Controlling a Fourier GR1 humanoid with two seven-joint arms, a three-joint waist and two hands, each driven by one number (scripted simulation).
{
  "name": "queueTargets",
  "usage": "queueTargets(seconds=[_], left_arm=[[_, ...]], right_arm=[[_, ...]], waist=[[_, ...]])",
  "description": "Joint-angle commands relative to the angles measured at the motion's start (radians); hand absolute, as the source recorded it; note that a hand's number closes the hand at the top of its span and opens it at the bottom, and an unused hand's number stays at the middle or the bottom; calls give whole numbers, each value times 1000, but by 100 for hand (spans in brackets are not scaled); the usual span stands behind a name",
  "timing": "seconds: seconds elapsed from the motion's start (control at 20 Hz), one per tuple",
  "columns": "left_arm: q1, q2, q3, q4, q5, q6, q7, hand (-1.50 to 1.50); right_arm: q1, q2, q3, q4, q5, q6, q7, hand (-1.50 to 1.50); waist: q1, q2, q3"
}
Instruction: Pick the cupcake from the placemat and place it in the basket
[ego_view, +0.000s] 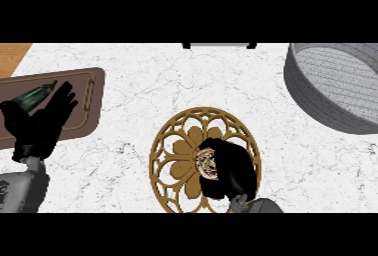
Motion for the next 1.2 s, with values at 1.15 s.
queueTargets(seconds=[1.15], left_arm=[[-79,-49,-16,56,-27,-24,-4,0]], right_arm=[[-741,7,-55,613,-353,-663,163,150]], waist=[[54,9,1]])
